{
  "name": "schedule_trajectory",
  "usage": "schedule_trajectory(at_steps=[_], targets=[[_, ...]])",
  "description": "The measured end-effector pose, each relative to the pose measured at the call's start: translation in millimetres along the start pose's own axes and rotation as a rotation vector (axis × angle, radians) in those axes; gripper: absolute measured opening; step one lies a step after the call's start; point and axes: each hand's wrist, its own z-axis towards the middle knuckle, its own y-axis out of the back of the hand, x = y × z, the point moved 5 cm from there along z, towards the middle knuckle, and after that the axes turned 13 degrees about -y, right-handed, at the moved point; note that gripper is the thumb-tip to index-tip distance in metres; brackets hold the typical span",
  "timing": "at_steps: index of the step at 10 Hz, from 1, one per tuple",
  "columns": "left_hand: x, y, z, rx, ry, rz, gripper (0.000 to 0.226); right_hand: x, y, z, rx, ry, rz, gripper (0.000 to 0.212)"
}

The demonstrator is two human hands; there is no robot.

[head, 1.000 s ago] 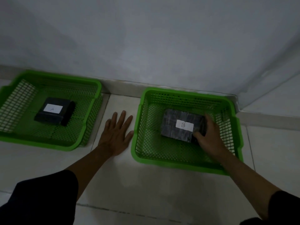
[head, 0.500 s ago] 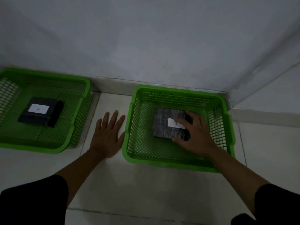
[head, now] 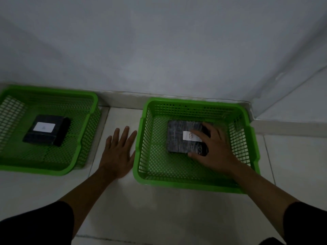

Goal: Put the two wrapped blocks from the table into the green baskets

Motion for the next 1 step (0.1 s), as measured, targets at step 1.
schedule_trajectory(at_steps=[1], targets=[[-3.1,6.9,-2.0,0.054,0.020,0.033,0.074,2.6,7.1,1.3,-0.047,0.000,0.050,0.098]])
